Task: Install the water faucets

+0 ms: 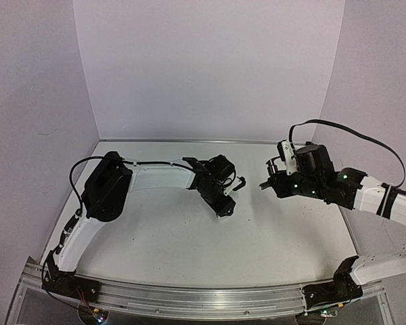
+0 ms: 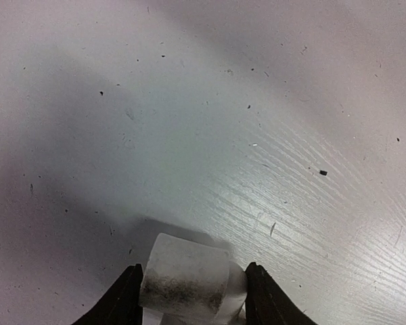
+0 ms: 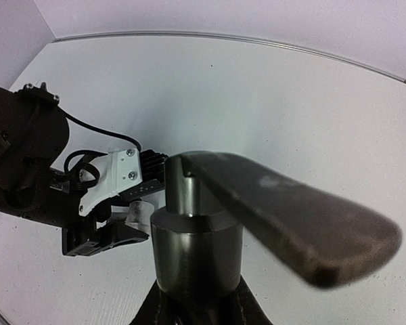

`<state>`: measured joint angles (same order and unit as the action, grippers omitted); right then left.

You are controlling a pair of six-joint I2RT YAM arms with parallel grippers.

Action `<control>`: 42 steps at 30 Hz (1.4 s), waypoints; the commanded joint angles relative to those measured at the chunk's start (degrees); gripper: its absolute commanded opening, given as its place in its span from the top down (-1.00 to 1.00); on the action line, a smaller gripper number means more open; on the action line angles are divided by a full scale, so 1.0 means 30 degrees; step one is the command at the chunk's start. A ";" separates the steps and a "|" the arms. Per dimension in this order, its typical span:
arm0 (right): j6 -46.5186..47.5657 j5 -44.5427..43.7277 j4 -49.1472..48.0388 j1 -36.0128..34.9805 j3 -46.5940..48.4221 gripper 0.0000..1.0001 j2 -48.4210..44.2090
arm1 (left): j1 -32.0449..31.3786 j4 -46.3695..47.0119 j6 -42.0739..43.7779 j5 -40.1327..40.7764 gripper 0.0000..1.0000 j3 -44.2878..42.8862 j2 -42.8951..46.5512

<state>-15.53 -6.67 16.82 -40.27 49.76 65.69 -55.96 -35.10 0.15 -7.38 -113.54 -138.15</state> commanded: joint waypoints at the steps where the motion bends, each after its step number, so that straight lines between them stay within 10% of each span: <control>1: -0.0149 -0.0091 -0.0744 -0.0093 0.0875 1.00 -0.0045 | 0.0020 0.1100 0.0125 0.0864 0.15 0.0270 0.1155; 7: -0.0303 -0.0032 -0.0744 -0.0082 0.0830 1.00 0.0038 | 0.0311 0.8138 0.0125 0.0888 0.45 0.6350 0.5236; 12: -0.0460 0.0070 -0.0719 -0.0089 0.0917 1.00 0.0224 | 0.1154 2.0898 -0.1499 -0.2762 0.46 1.5251 0.9004; 21: -0.0824 0.0642 -0.0601 -0.0114 0.1492 1.00 0.1076 | 0.1869 3.6993 -0.4506 -0.7952 0.58 2.1048 0.7213; 42: -0.1298 0.0847 -0.0336 -0.0119 0.2277 1.00 0.2231 | 0.1868 4.1473 -0.1219 -0.8681 0.66 2.1402 0.2245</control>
<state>-18.79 -3.75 17.69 -40.27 53.16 72.31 -50.52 73.61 -6.01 -34.26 -49.36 -129.96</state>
